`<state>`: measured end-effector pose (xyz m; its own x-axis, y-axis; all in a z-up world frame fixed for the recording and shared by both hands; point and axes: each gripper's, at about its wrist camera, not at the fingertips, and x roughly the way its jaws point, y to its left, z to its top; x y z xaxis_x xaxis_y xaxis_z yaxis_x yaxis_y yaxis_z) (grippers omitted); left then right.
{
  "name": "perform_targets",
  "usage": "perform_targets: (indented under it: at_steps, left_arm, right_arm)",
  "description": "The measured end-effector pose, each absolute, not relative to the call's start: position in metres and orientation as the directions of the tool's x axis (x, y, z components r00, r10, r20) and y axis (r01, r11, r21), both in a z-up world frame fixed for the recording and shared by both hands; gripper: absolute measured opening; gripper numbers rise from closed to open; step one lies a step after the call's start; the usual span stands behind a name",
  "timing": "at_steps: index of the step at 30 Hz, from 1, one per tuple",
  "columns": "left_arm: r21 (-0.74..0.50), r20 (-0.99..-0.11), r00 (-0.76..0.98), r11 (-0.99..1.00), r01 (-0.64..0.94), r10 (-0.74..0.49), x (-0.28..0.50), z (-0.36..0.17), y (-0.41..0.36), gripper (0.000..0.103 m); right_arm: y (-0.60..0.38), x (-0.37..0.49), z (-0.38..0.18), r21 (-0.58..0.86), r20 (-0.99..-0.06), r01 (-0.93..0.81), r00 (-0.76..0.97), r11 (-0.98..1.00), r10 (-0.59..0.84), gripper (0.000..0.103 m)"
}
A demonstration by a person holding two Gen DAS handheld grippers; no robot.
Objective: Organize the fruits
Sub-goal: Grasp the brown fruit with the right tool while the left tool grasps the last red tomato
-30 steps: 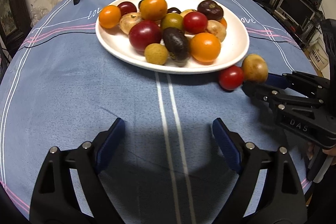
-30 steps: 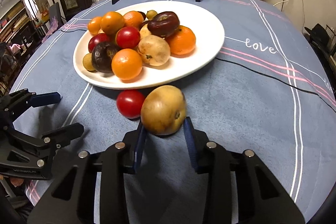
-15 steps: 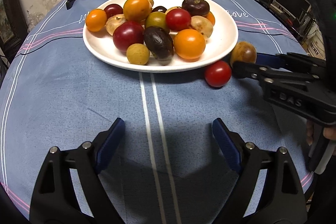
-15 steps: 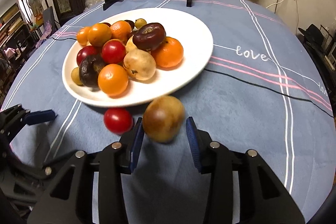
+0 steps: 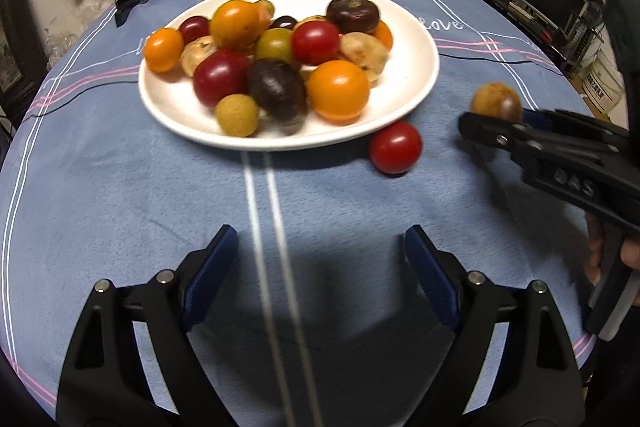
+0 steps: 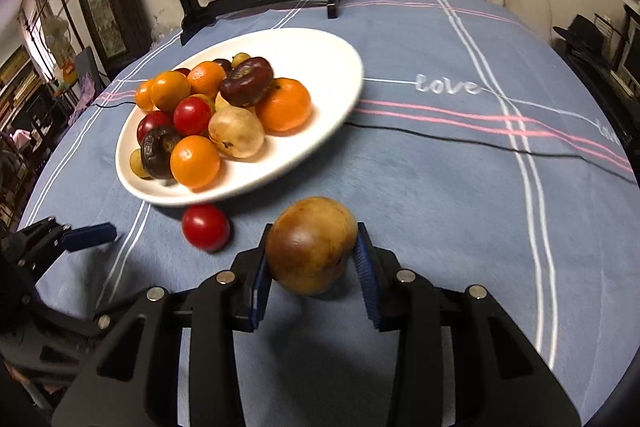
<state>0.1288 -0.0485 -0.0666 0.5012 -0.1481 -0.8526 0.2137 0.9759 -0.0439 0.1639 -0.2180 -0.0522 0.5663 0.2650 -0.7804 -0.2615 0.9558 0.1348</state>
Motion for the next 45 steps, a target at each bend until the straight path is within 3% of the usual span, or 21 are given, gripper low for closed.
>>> perform_targets:
  at_steps: [10,17,20,24,26,30,45]
  left_arm:
    - [-0.051,-0.874,0.469,0.983,0.175,-0.128,0.157,-0.068,-0.086,0.086]
    - [-0.027,-0.882,0.465,0.994,0.104,-0.072,0.179,-0.072,-0.103,0.075]
    - [-0.029,-0.887,0.458,0.997,0.075,-0.060,0.183,-0.071,-0.103,0.074]
    - [-0.002,-0.882,0.470,0.998,0.064,-0.032,0.181,-0.070,-0.100,0.058]
    - [-0.006,-0.882,0.469,0.997,0.083,-0.045,0.179,-0.069,-0.097,0.056]
    - [-0.017,-0.881,0.467,0.990,0.140,-0.081,0.171,-0.067,-0.099,0.033]
    - [-0.099,-0.875,0.459,0.986,0.136,-0.151,0.129,-0.059,-0.057,0.032]
  right_arm:
    - [-0.252,0.134,-0.049,0.176,-0.753,-0.239,0.592,0.955,0.287,0.039]
    - [-0.265,0.125,-0.047,0.190,-0.738,-0.241,0.604,0.952,0.301,0.039]
    - [-0.268,0.125,-0.051,0.198,-0.743,-0.237,0.596,0.951,0.303,0.039]
    - [-0.266,0.123,-0.053,0.205,-0.747,-0.240,0.589,0.949,0.310,0.039]
    - [-0.265,0.123,-0.052,0.203,-0.746,-0.244,0.589,0.948,0.311,0.039]
    - [-0.260,0.120,-0.051,0.196,-0.748,-0.248,0.588,0.949,0.308,0.039]
    - [-0.243,0.110,-0.041,0.172,-0.748,-0.278,0.588,0.945,0.309,0.039]
